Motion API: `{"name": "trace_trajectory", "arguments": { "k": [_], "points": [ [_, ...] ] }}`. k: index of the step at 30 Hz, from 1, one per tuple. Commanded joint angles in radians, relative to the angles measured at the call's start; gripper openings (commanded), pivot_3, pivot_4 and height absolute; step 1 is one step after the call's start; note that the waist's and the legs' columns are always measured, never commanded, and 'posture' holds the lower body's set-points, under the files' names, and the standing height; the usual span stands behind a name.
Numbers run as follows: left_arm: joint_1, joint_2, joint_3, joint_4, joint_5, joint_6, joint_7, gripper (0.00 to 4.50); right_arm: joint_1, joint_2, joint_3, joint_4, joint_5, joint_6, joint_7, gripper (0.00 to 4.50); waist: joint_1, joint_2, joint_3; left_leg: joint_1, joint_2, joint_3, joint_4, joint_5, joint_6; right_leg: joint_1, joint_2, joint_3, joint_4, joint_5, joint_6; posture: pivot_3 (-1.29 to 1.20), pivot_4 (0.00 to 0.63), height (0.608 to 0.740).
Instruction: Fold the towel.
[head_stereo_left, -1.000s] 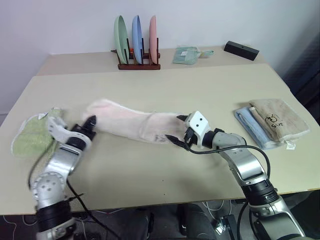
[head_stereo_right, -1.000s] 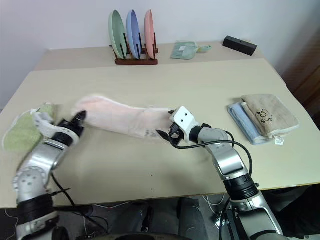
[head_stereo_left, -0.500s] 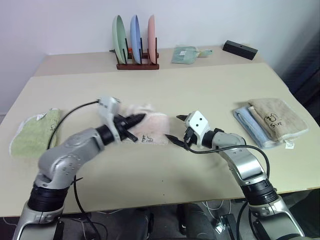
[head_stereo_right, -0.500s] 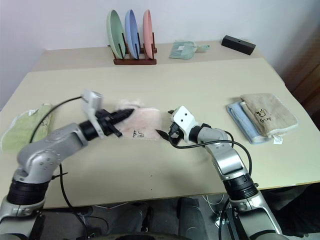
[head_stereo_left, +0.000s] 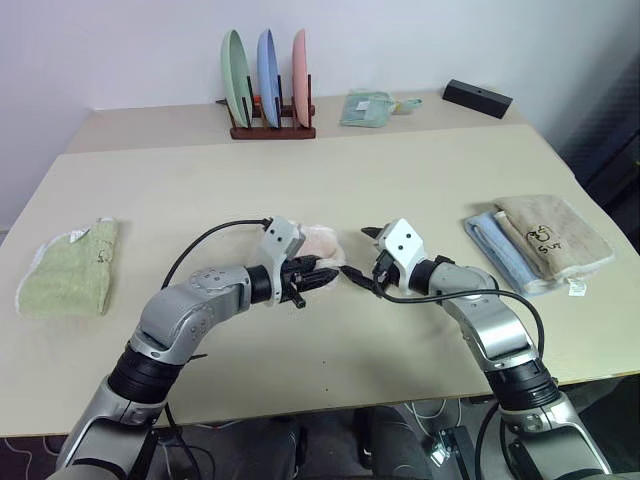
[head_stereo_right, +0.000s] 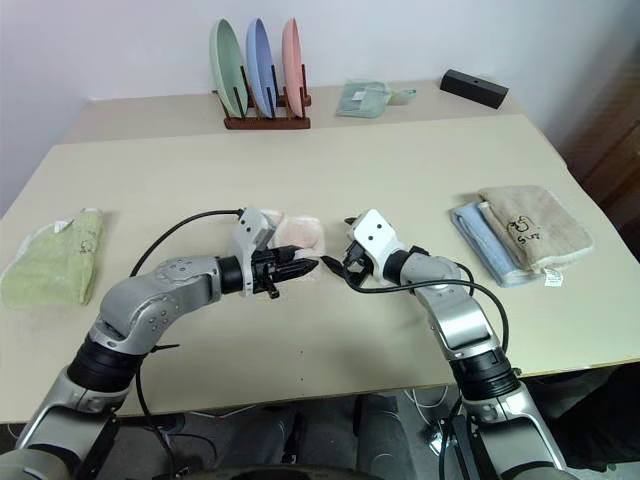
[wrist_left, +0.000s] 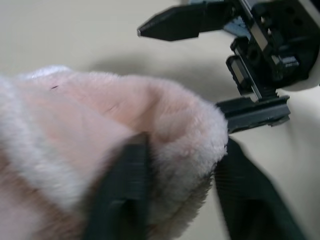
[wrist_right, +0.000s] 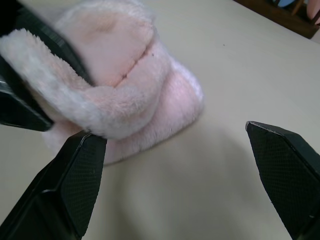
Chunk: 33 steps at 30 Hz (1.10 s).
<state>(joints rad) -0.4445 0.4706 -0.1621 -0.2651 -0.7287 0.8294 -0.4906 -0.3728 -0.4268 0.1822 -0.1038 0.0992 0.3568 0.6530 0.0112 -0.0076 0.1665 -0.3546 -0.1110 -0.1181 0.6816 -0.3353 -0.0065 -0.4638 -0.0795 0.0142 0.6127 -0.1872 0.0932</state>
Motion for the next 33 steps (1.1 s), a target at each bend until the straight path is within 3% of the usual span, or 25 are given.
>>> {"name": "trace_trajectory", "arguments": {
  "k": [1, 7, 9, 12, 17, 22, 26, 33],
  "points": [
    [-0.011, 0.008, 0.132, -0.080, -0.073, 0.005, -0.016, 3.37, -0.012, -0.017, -0.029, -0.028, -0.004, -0.012, -0.006, 4.50, -0.002, 0.000, 0.000, 0.000, 0.000, 0.000, 0.000, 0.000, 0.000, 0.000, 0.000, 0.000, 0.000, 0.000, 0.000, 0.00, 0.150, 0.730],
    [0.019, 0.094, 0.231, -0.153, -0.097, 0.011, -0.071, 3.37, -0.026, -0.067, -0.053, 0.005, 0.000, -0.029, 0.020, 4.50, 0.000, 0.000, 0.000, 0.000, 0.000, 0.000, 0.000, 0.000, 0.000, 0.000, 0.000, 0.000, 0.000, 0.000, 0.000, 0.00, 0.150, 0.730],
    [0.028, 0.105, 0.270, -0.144, -0.078, -0.021, -0.066, 3.41, -0.028, -0.082, -0.066, 0.011, 0.010, -0.029, 0.030, 3.96, 0.001, 0.000, 0.000, 0.000, 0.000, 0.000, 0.000, 0.000, 0.000, 0.000, 0.000, 0.000, 0.000, 0.000, 0.000, 0.00, 0.150, 0.730],
    [0.055, 0.123, 0.365, -0.077, -0.017, -0.071, -0.010, 2.66, -0.042, -0.106, -0.101, 0.006, 0.021, -0.022, 0.035, 2.85, -0.001, 0.000, 0.000, 0.000, 0.000, 0.000, 0.000, 0.000, 0.000, 0.000, 0.000, 0.000, 0.000, 0.000, 0.000, 0.00, 0.150, 0.730],
    [0.121, 0.119, 0.327, -0.060, 0.093, -0.130, 0.015, 0.02, -0.105, -0.070, -0.107, -0.047, 0.052, 0.001, 0.033, 0.13, -0.003, 0.000, 0.000, 0.000, 0.000, 0.001, -0.001, 0.000, 0.000, 0.000, 0.000, 0.000, 0.000, 0.000, 0.000, 0.00, 0.150, 0.730],
    [0.113, 0.029, 0.259, -0.041, 0.125, -0.159, 0.005, 0.00, -0.186, 0.050, -0.045, -0.079, 0.115, 0.082, 0.037, 0.05, 0.000, 0.000, 0.000, 0.000, 0.000, 0.000, 0.000, 0.000, 0.000, 0.000, 0.000, 0.000, 0.000, 0.000, 0.000, 0.00, 0.150, 0.730],
    [0.102, -0.010, 0.186, 0.042, 0.188, -0.187, -0.017, 0.00, -0.218, 0.142, 0.033, 0.028, 0.074, 0.125, 0.004, 0.05, -0.001, 0.000, 0.000, 0.000, 0.000, 0.000, 0.000, 0.000, 0.000, 0.000, 0.000, 0.000, 0.000, 0.000, 0.000, 0.00, 0.150, 0.730],
    [0.096, -0.034, 0.104, 0.212, 0.319, -0.279, -0.051, 0.00, -0.160, 0.184, 0.127, 0.215, 0.015, 0.064, 0.022, 0.05, -0.001, 0.000, 0.000, 0.000, 0.000, 0.000, 0.000, 0.000, 0.000, -0.001, 0.000, 0.000, 0.000, 0.000, 0.000, 0.00, 0.150, 0.730]
  ]
}}
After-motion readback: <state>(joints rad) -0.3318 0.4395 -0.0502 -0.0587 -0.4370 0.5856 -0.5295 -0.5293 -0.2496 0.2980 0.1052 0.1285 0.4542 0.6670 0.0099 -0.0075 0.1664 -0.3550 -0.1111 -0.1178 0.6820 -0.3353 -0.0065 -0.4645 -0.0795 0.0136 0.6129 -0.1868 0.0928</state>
